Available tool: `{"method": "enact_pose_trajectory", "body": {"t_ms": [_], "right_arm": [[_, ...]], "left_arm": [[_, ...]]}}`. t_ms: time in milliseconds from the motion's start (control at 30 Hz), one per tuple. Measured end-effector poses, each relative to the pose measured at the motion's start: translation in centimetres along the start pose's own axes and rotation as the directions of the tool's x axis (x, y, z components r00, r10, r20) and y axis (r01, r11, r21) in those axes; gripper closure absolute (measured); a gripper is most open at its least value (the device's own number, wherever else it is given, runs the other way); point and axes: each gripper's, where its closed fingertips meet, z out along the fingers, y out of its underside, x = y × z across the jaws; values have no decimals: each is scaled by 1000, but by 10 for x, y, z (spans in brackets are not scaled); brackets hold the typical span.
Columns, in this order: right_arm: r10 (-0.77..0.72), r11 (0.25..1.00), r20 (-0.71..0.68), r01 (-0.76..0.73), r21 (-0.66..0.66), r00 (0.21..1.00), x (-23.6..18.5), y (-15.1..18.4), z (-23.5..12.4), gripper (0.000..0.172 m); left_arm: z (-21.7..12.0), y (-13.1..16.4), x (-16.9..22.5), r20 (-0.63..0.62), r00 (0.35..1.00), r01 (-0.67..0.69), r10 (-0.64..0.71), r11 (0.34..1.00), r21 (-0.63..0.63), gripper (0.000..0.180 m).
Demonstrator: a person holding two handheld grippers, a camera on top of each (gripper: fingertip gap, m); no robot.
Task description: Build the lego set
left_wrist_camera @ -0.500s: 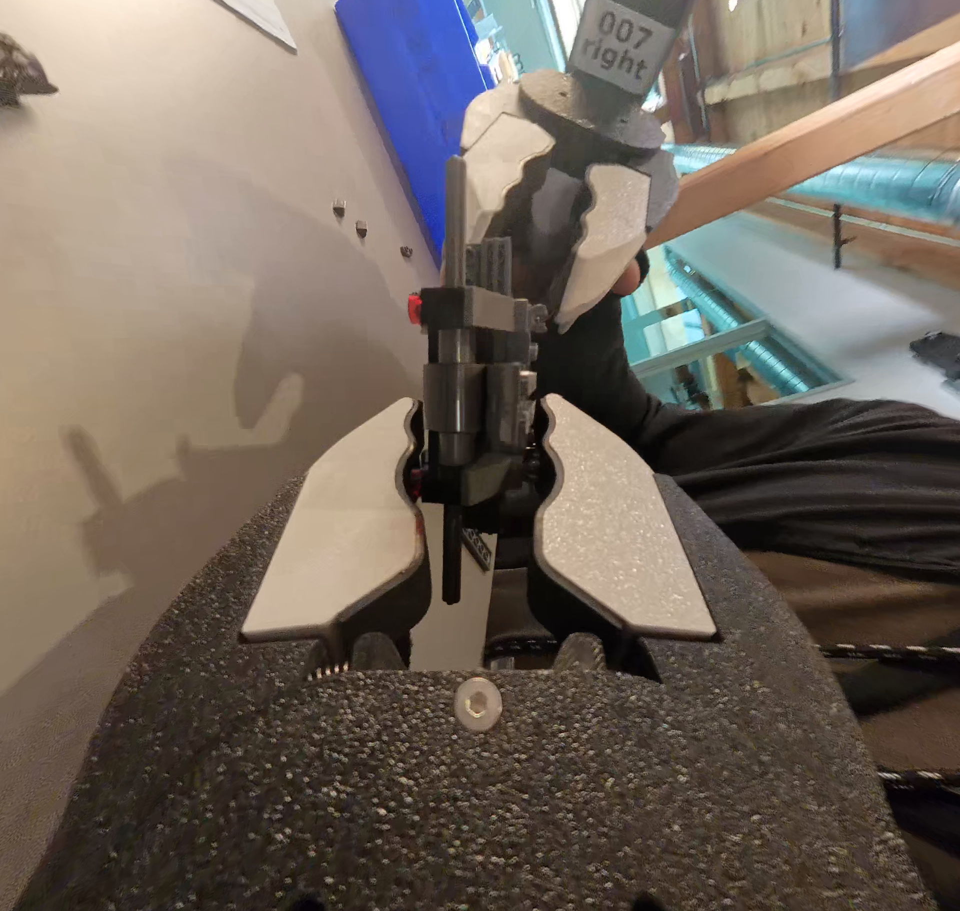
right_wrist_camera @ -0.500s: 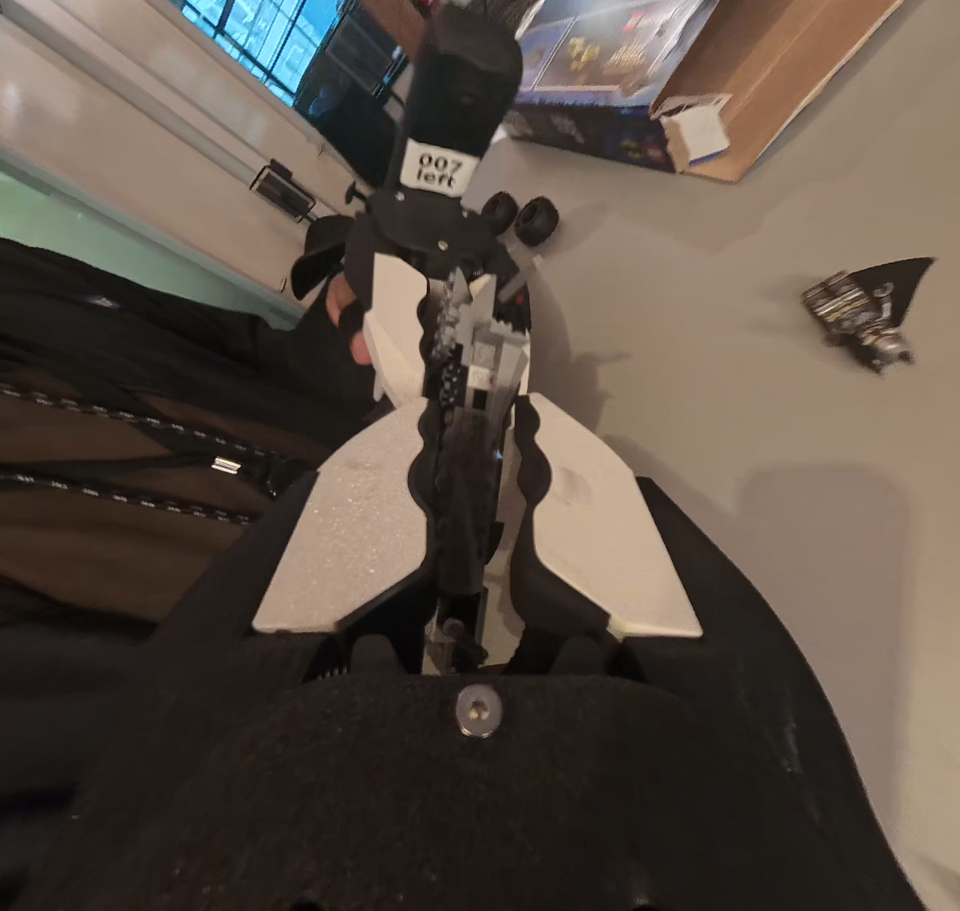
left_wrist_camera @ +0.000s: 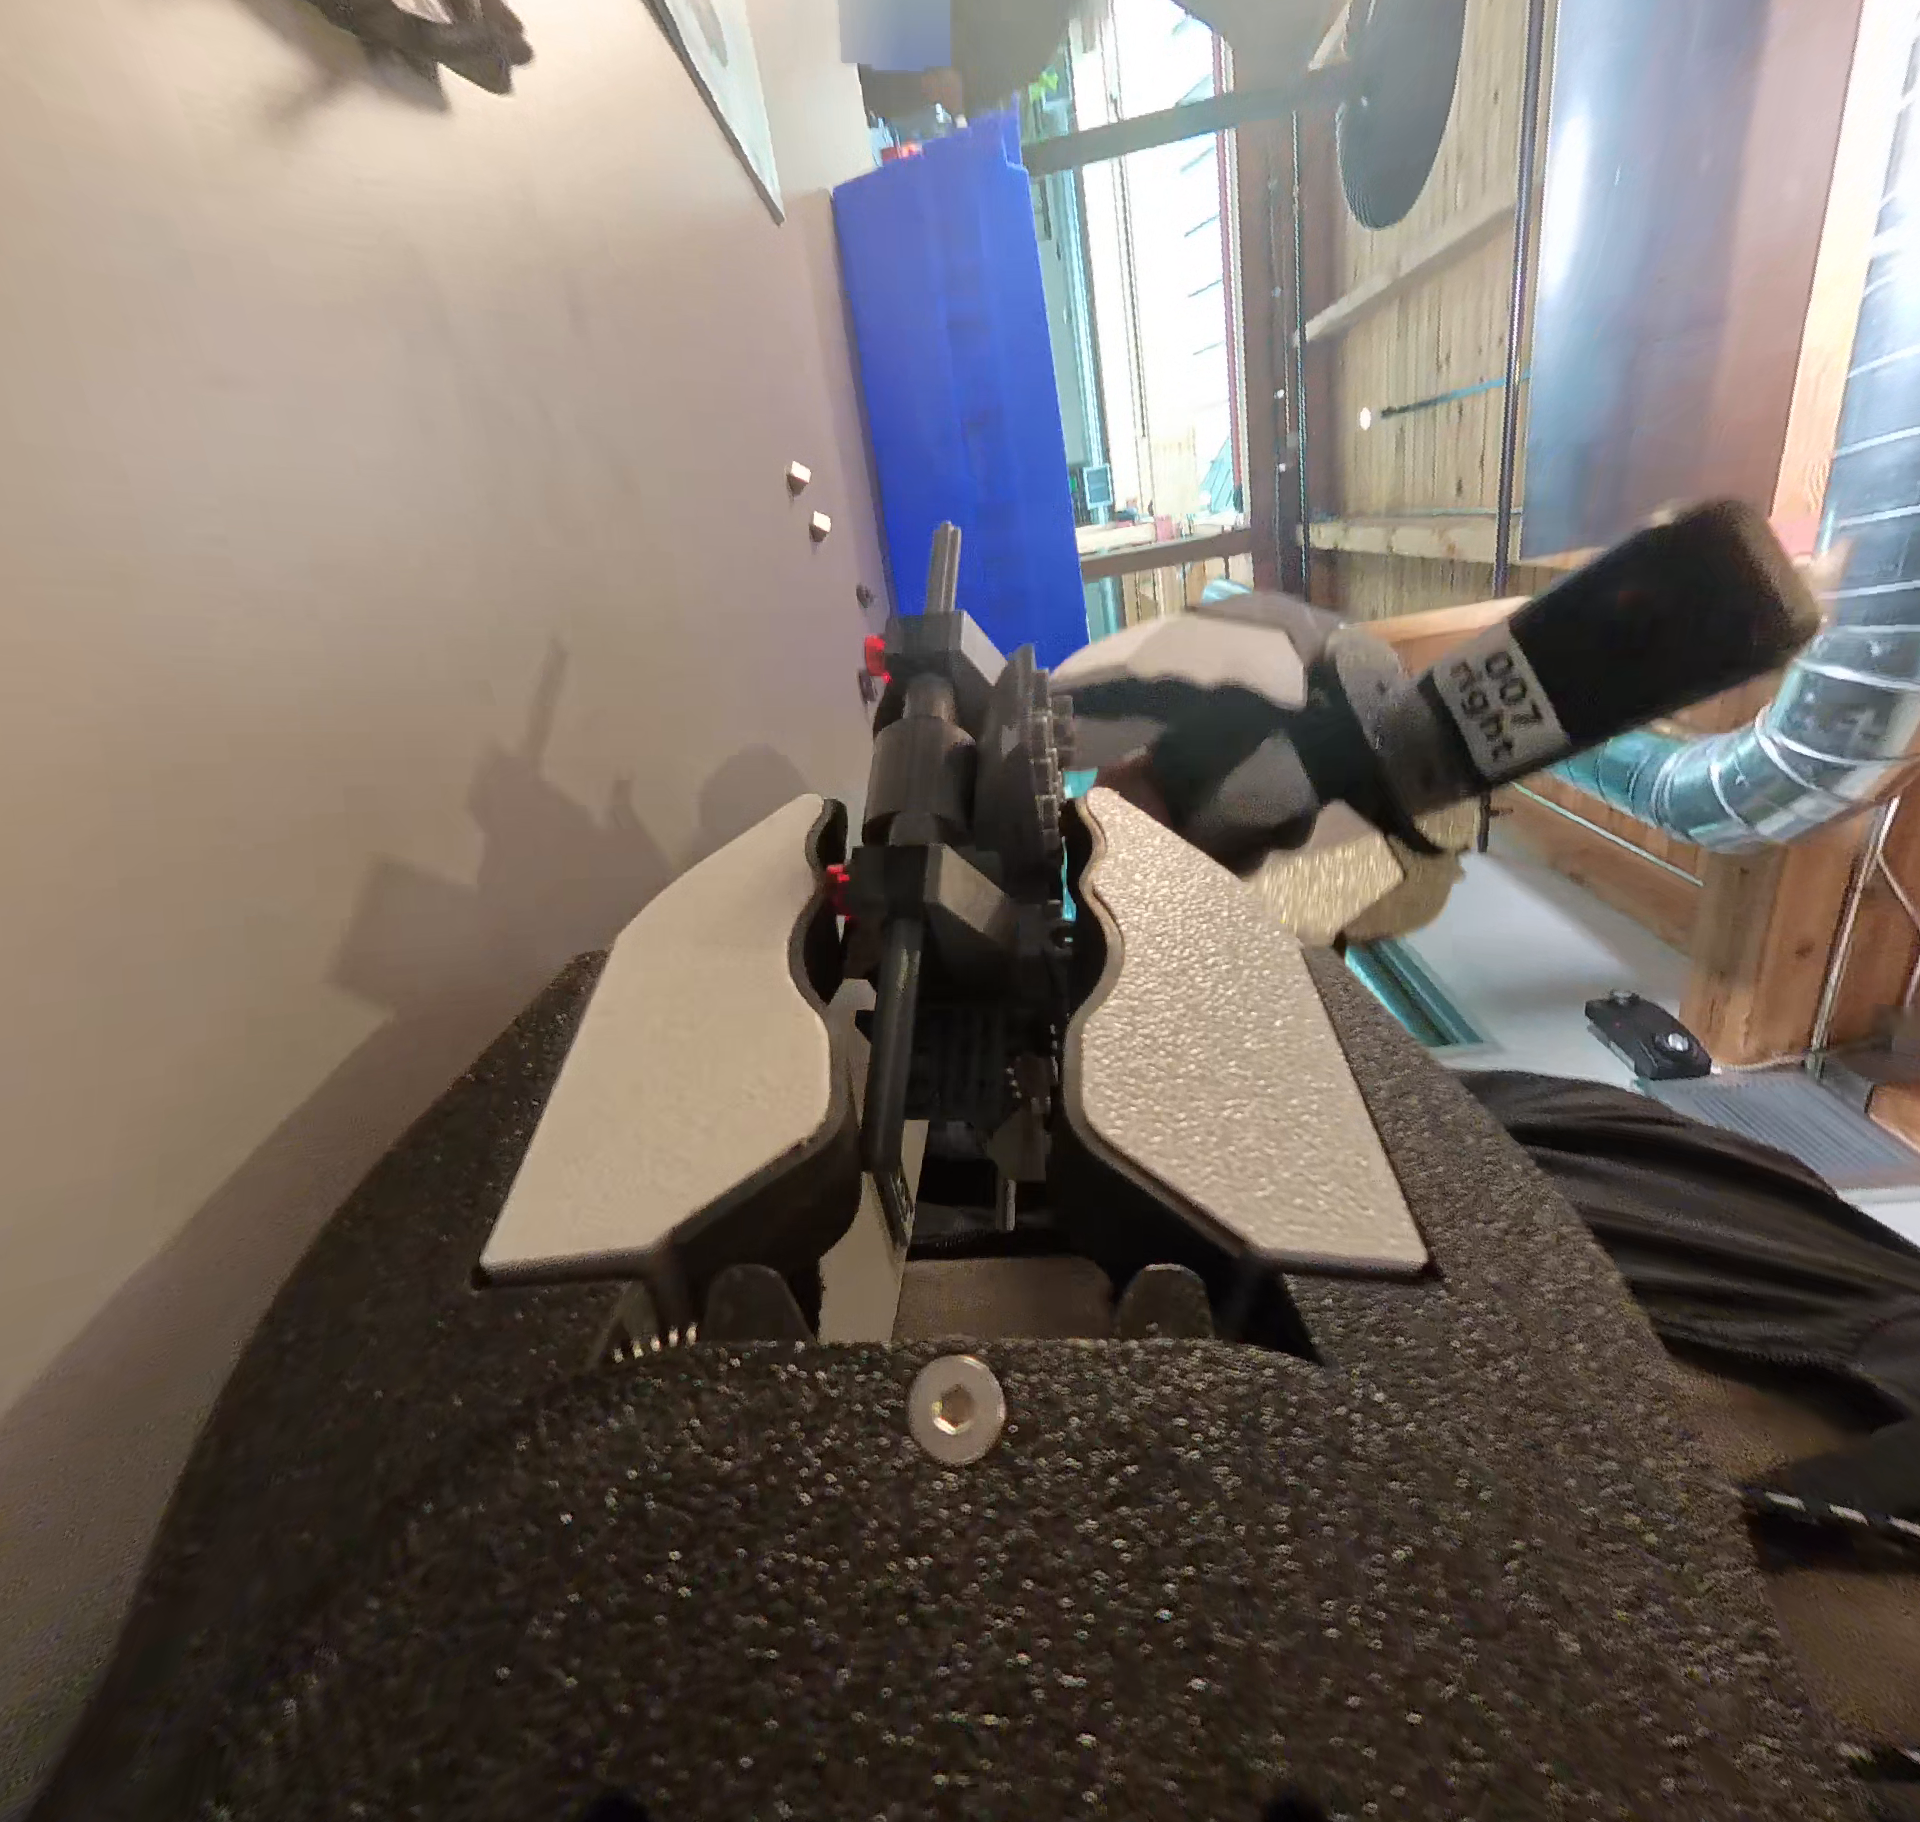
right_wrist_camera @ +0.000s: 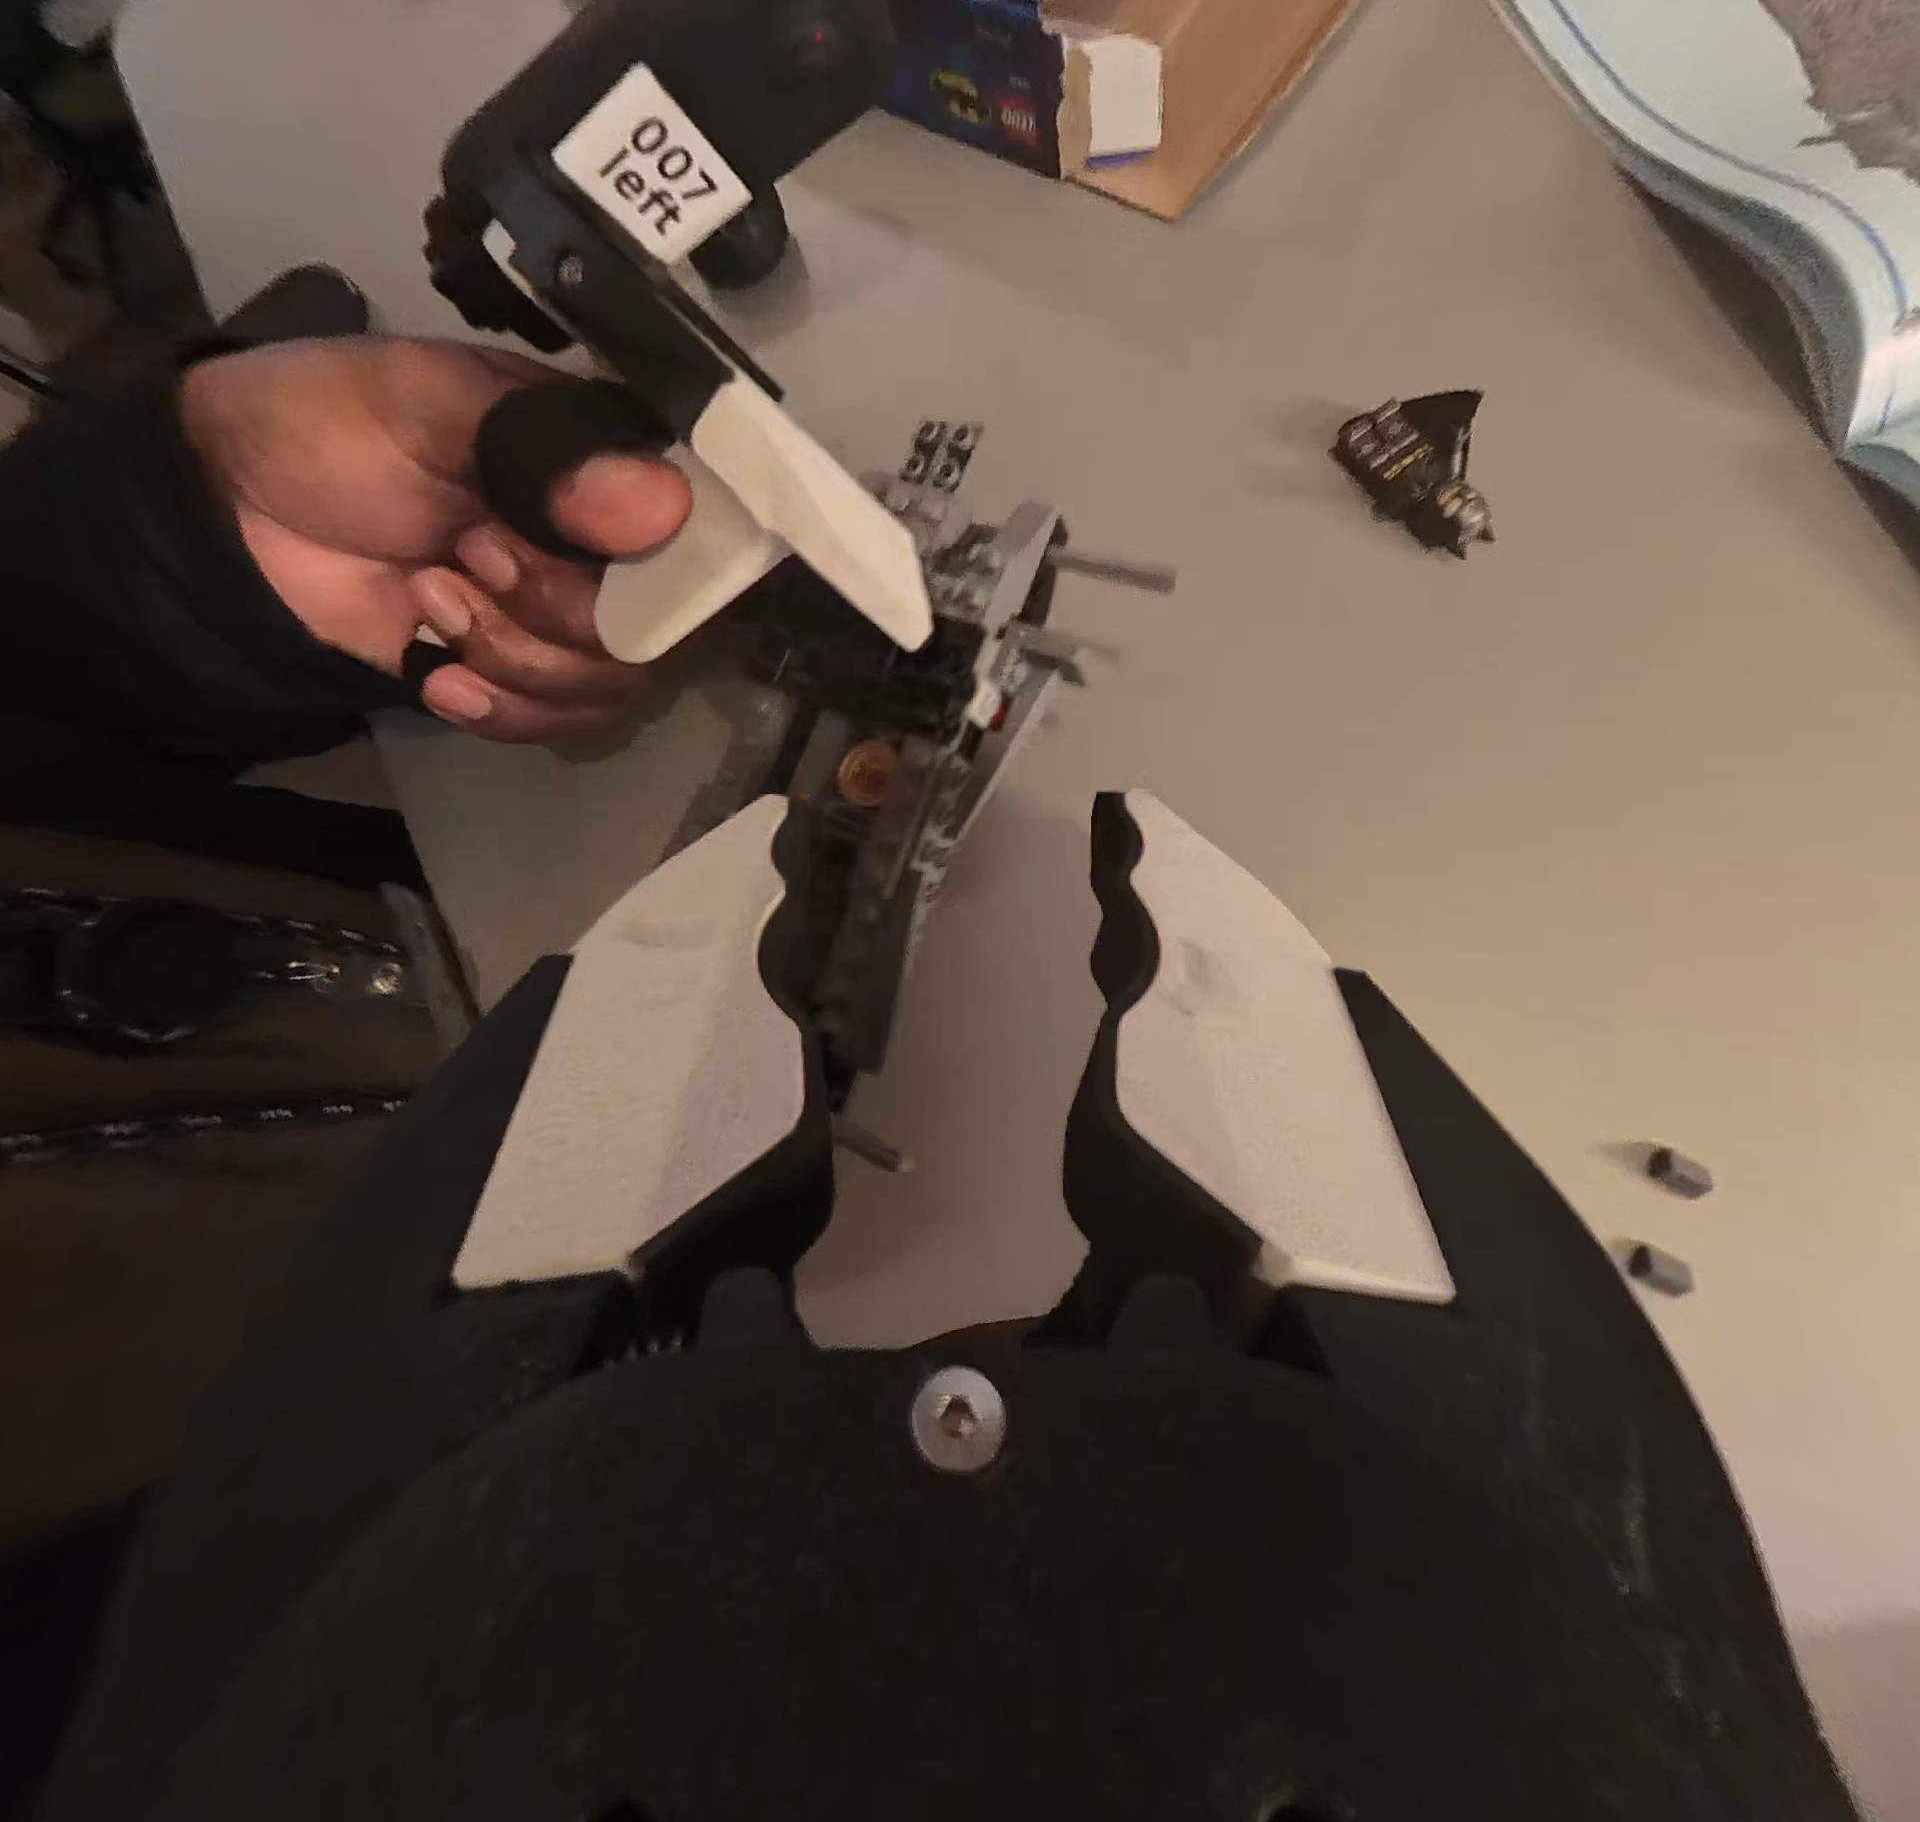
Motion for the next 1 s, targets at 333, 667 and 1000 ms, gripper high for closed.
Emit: {"method": "enact_pose_trajectory", "body": {"t_ms": [333,667,1000], "right_arm": [[-126,987,-214,100,-128,969,0,7,29,100],[-293,943,-161,257,-212,942,5,14,38,103],[-417,888,-122,375,-267,901,14,21,43,115]], "left_arm": [[1,-14,-9,49,996,65,-75,983,172,139],[1,-4,-7,10,997,80,-83,985,155,139],[-5,0,-7,17,1000,14,-16,997,77,139]]}}
